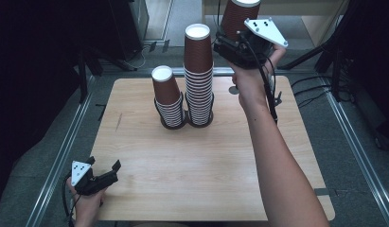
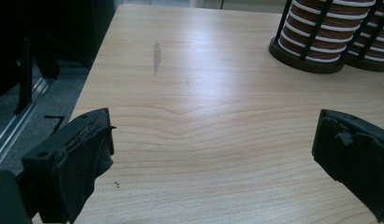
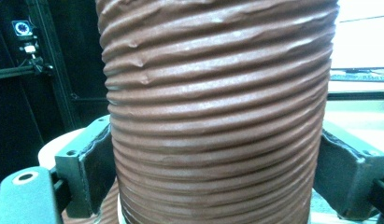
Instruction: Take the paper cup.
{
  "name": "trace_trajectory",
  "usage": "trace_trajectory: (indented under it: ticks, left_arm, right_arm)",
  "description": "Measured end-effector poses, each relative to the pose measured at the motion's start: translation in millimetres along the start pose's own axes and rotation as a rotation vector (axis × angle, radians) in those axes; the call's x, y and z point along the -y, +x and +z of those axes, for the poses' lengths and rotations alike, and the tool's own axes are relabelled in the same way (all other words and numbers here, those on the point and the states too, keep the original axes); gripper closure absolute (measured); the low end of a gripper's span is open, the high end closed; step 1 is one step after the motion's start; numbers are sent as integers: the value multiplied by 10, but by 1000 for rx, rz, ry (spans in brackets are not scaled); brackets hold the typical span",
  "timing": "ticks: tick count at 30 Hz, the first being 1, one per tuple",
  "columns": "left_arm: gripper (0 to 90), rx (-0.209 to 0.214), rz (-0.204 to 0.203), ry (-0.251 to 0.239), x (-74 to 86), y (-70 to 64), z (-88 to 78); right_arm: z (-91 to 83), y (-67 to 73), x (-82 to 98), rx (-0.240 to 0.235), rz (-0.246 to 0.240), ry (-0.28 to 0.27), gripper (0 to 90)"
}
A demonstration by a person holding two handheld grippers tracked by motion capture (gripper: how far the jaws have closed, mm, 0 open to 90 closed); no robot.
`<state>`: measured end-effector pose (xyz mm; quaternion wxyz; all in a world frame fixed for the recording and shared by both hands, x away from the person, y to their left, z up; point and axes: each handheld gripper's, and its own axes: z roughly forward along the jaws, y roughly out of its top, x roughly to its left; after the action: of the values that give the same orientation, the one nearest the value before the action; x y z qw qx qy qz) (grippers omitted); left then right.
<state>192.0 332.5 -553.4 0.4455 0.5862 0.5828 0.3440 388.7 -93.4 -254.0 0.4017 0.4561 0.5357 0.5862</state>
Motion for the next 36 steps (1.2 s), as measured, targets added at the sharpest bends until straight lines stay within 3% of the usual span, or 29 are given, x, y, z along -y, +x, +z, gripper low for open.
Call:
trace_trajectory:
  ticks: [36]
  left_arm:
    - [0, -1, 6, 0, 2, -7, 2]
  right_arm:
    - [-413, -295, 510, 6, -34, 28, 119]
